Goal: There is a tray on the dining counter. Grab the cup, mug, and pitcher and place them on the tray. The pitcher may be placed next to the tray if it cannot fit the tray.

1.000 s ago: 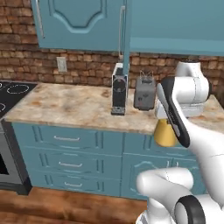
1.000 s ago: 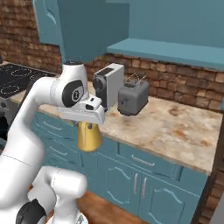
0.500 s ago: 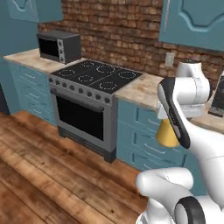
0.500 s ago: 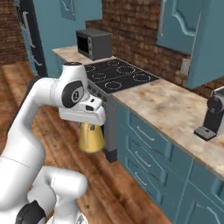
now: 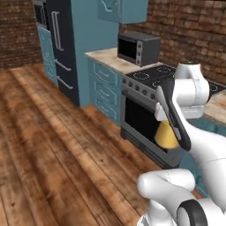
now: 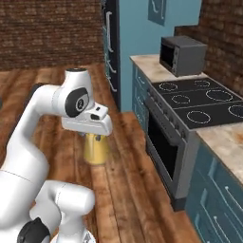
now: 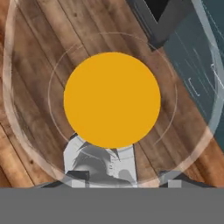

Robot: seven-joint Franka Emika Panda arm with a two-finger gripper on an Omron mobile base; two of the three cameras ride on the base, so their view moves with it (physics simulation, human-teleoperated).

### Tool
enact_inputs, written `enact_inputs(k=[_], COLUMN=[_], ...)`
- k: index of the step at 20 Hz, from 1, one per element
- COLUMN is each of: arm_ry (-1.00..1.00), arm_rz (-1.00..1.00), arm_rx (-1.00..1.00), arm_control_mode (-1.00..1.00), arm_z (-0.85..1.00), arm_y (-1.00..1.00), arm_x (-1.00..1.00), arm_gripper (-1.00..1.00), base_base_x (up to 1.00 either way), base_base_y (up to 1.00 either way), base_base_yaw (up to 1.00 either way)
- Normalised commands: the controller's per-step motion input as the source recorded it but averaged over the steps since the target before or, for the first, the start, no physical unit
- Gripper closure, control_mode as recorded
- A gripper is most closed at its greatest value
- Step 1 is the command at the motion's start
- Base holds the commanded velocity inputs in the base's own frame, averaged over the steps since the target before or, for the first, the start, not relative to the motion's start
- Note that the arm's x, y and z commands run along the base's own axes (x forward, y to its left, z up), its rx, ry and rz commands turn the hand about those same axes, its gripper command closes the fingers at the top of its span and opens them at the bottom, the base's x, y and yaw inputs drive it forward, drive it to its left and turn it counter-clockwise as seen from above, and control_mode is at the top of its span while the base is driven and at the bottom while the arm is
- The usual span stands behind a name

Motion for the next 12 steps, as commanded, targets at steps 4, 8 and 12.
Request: enact_inputs(k=[4,8,12], arm_ry=[0.00,0.00,0.00], arm_rz=[0.00,0.00,0.00], arm_rx=[0.00,0.00,0.00], arm_control_mode=[1.00,1.00,1.00], arm_z=[0.00,0.00,0.00], arm_y=[0.00,0.00,0.00], arm_x=[0.00,0.00,0.00], arm_gripper=[1.00,1.00,1.00], base_base_x=[1.00,0.93,0.98], base_base_y=[0.65,0.91,0.92], base_base_yaw=[0.41,0.37,0.29])
